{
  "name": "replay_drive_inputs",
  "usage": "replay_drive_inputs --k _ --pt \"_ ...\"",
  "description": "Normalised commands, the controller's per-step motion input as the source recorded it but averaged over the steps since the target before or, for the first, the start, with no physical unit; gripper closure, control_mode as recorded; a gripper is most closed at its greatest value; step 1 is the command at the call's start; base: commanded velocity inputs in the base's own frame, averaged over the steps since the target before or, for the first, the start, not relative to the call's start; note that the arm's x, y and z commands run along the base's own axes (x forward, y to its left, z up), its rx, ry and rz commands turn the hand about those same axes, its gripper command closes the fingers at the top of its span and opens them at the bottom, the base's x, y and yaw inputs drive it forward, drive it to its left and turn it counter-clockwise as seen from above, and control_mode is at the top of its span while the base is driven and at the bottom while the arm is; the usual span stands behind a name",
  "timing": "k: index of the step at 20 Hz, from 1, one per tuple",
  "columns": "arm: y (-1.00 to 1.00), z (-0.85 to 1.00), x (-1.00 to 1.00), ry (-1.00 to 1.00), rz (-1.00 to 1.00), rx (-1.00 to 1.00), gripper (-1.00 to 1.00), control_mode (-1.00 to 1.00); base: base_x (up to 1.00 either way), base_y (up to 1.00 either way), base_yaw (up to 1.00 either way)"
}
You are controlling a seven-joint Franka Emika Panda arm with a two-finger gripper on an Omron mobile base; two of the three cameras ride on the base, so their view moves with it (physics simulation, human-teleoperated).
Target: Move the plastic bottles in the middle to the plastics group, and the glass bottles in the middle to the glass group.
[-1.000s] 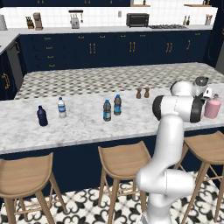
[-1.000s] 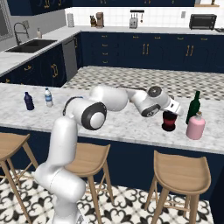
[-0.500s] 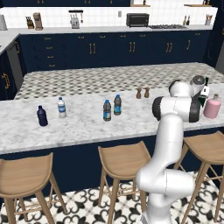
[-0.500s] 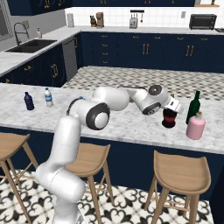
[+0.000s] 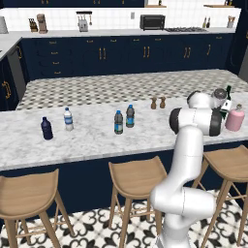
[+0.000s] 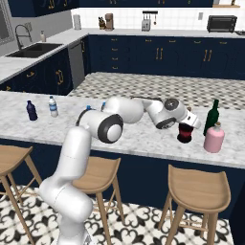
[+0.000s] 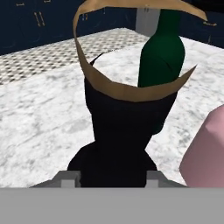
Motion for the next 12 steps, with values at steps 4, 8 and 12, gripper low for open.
replay_drive_inputs --k 4,8,12 --pt "0.0 -0.09 0.02 0.0 0.0 0.0 1.0 -1.0 0.0 0.0 0.0" --pt "0.0 0.02 0.04 0.0 0.0 0.0 1.0 -1.0 0.0 0.0 0.0" --pt "0.0 0.02 0.07 0.0 -0.04 -0.01 1.0 -1.0 0.0 0.0 0.0"
